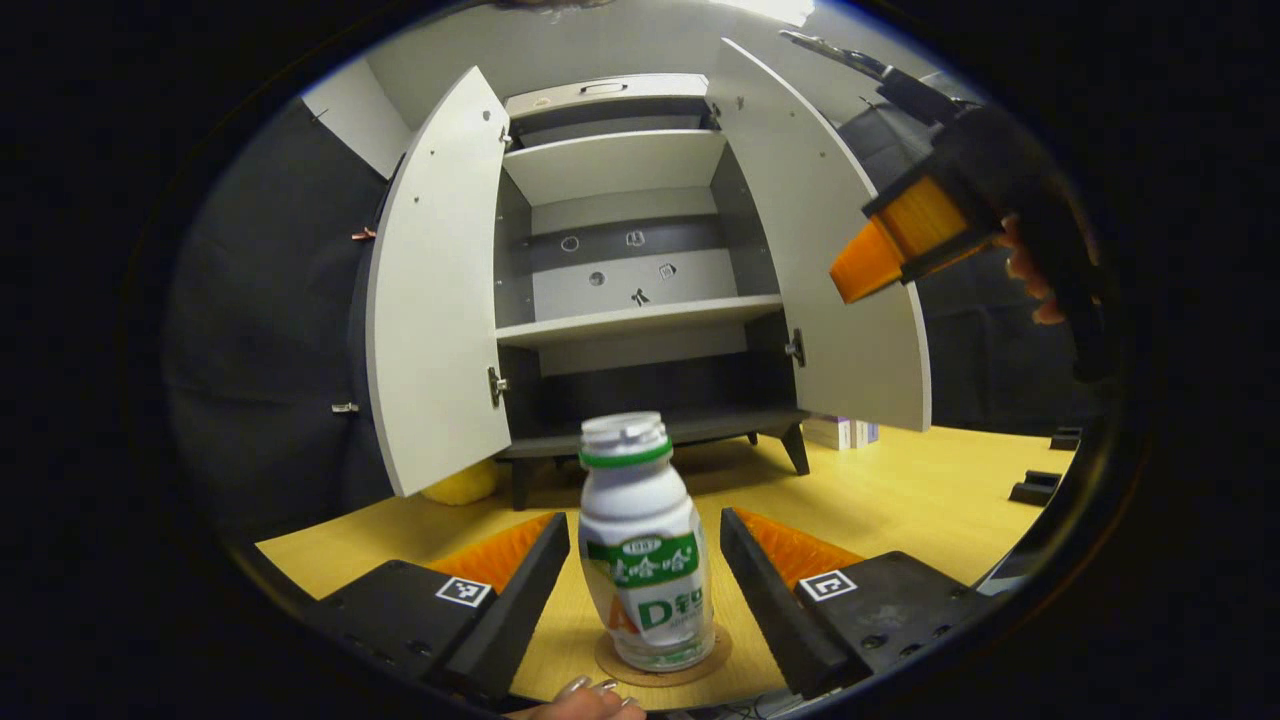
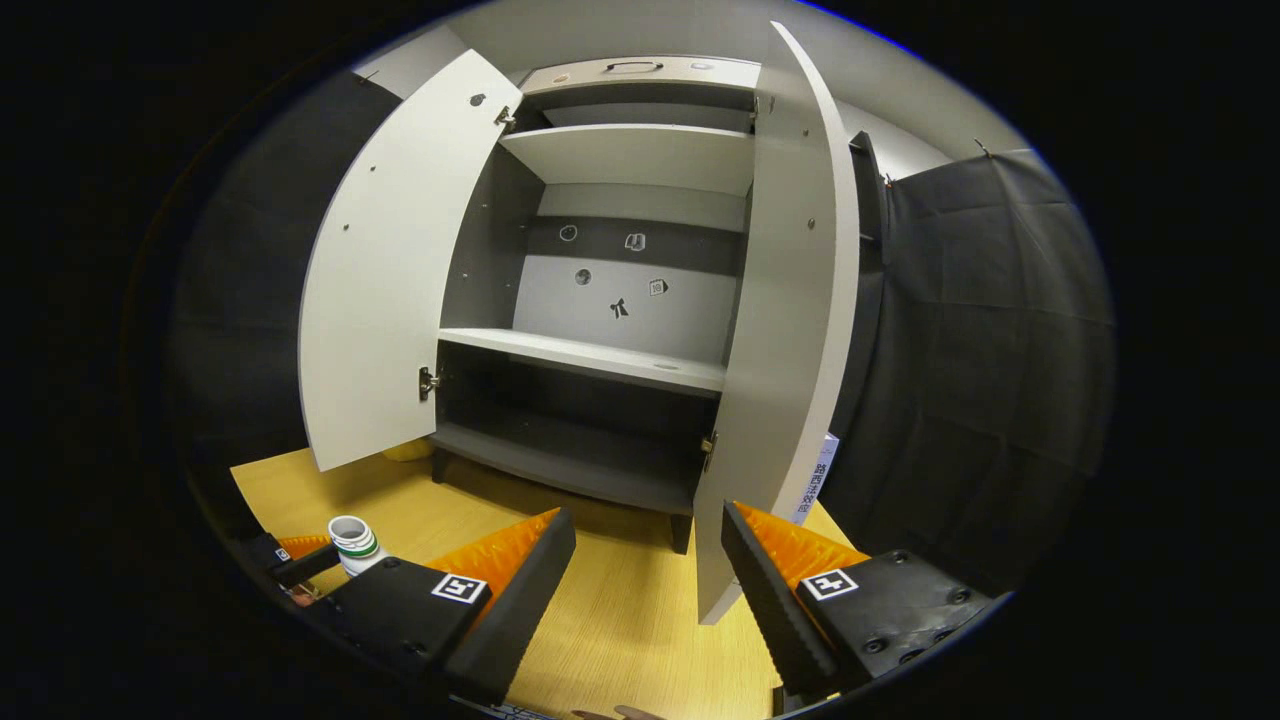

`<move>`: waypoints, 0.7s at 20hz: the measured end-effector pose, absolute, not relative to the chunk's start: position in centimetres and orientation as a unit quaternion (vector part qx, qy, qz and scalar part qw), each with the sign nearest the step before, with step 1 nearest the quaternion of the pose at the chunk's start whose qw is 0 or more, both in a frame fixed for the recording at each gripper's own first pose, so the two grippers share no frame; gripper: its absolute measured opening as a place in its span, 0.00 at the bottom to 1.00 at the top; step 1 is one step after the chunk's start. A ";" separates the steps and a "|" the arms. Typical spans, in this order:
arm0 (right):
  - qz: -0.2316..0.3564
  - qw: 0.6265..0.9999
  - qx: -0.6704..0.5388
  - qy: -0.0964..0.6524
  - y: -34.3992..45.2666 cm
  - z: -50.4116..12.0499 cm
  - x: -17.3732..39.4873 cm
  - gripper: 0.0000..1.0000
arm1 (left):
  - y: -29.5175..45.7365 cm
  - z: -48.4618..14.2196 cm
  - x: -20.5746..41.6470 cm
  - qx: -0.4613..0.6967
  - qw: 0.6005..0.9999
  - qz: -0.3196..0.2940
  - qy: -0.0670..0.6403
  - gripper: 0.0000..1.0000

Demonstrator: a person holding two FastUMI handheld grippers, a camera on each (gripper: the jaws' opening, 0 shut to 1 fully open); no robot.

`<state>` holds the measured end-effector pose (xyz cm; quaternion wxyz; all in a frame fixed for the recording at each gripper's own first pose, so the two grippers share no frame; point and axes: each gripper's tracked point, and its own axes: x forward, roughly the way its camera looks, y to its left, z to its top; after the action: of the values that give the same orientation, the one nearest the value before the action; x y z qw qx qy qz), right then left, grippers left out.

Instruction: Grasp the bottle in the cabinet with the left hand and place it on the coaster, then close the right door with the right hand and the left door with the left hand.

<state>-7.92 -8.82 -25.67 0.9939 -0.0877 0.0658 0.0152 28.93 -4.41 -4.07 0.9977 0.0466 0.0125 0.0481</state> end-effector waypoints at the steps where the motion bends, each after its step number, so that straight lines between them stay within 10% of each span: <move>1: 0.013 0.994 -0.086 0.065 -8.9 -24.9 -8.0 0.98 | -3.9 -2.8 28.7 0.044 0.997 0.054 0.011 0.96; 14: -0.068 0.997 -0.021 -0.006 -9.6 -7.4 -9.2 0.98 | -3.8 21.1 31.4 0.032 0.997 -0.059 -0.036 0.96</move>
<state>-9.18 -9.58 -7.39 0.9974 -0.0212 -0.0056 -0.0682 31.36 -3.81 21.11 0.9970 0.0324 -0.0365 -0.0593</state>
